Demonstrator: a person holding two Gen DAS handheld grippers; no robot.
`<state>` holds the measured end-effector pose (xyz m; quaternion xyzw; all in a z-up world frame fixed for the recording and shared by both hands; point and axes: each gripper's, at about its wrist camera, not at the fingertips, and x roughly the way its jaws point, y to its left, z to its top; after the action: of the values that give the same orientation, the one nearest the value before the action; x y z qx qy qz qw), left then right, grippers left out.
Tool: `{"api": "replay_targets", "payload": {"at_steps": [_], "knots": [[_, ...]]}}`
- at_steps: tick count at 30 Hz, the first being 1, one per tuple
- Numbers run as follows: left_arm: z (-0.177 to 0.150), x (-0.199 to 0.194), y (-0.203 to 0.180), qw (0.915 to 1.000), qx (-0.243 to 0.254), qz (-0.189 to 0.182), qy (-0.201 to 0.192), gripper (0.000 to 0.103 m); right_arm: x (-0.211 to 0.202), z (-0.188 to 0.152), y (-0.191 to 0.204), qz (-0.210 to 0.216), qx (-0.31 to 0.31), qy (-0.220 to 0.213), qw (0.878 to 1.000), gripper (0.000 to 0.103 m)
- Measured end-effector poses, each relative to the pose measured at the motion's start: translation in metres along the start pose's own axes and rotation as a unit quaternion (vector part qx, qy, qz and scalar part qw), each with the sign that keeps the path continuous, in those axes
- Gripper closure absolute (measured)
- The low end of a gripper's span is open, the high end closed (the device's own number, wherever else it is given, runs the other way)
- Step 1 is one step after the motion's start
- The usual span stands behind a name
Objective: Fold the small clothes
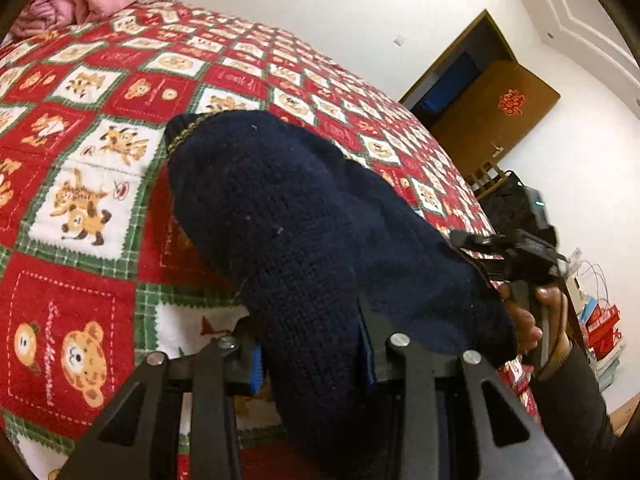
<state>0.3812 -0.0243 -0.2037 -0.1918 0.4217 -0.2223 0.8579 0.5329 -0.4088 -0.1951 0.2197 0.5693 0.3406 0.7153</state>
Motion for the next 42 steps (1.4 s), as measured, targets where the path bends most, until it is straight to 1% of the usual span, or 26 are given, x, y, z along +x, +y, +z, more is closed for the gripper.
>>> {"api": "replay_targets", "payload": {"at_steps": [1,3,4,5,6,7,8,10,12,14,16,18,20,23,25,30,34,38,42], "knots": [[0.0,0.001,-0.001,1.0,0.006,0.003,0.0,0.065,0.01,0.0,-0.003,0.022,0.001,0.017,1.0,0.033],[0.002,0.004,0.0,0.9999,0.01,0.003,0.001,0.065,0.02,0.004,0.0,0.038,-0.013,0.011,0.999,0.031],[0.002,0.006,0.0,0.9999,0.01,0.004,0.003,0.064,0.026,0.006,0.002,0.057,-0.014,0.01,0.998,0.031],[0.002,0.008,0.0,0.9999,0.009,0.006,0.005,0.064,0.031,0.005,0.003,0.068,-0.012,0.011,0.998,0.031],[0.002,0.008,0.001,0.9999,0.008,0.006,0.004,0.064,0.035,0.004,0.005,0.067,-0.015,0.008,0.998,0.034],[0.002,0.008,-0.001,0.9999,0.009,0.007,0.003,0.064,0.037,0.001,0.01,0.056,-0.032,0.004,0.998,0.041],[0.003,0.009,-0.002,0.9999,0.011,0.01,0.002,0.064,0.039,-0.002,0.013,0.048,-0.04,0.006,0.998,0.058],[0.004,0.011,-0.003,0.9999,0.007,0.014,-0.001,0.063,0.037,-0.005,0.008,0.047,-0.021,-0.001,0.999,0.062],[0.005,0.012,-0.005,0.9998,0.006,0.017,-0.003,0.063,0.029,-0.008,0.017,0.021,-0.036,-0.025,0.999,0.066],[0.006,0.01,-0.006,0.9998,-0.002,0.019,-0.003,0.064,0.019,-0.014,0.033,0.008,-0.05,-0.052,0.997,0.068],[0.008,0.004,-0.007,0.9997,-0.011,0.019,-0.004,0.065,0.008,-0.021,0.05,0.013,-0.062,-0.074,0.995,0.068],[0.008,-0.01,-0.01,0.9997,-0.016,0.014,-0.015,0.066,-0.002,-0.028,0.068,0.02,-0.072,-0.093,0.993,0.068],[0.008,-0.029,-0.016,0.9994,-0.01,0.011,-0.031,0.066,-0.01,-0.035,0.085,0.019,-0.082,-0.109,0.99,0.068],[0.005,-0.06,-0.024,0.9986,0.0,0.005,-0.053,0.066,-0.017,-0.044,0.109,0.027,-0.093,-0.123,0.988,0.068],[0.003,-0.082,-0.028,0.9976,0.009,0.007,-0.068,0.066,-0.018,-0.049,0.124,0.034,-0.096,-0.126,0.987,0.068],[-0.001,-0.134,-0.028,0.9951,0.02,0.025,-0.093,0.066,-0.015,-0.067,0.179,0.058,-0.121,-0.136,0.981,0.068],[-0.006,-0.174,-0.022,0.9916,0.032,0.046,-0.116,0.066,-0.005,-0.077,0.215,0.075,-0.139,-0.131,0.979,0.068],[-0.013,-0.203,-0.003,0.9884,0.032,0.07,-0.131,0.066,0.021,-0.082,0.247,0.086,-0.149,-0.117,0.978,0.068],[-0.017,-0.221,0.022,0.9856,0.019,0.092,-0.141,0.066,0.055,-0.083,0.269,0.093,-0.15,-0.102,0.979,0.068]]}}
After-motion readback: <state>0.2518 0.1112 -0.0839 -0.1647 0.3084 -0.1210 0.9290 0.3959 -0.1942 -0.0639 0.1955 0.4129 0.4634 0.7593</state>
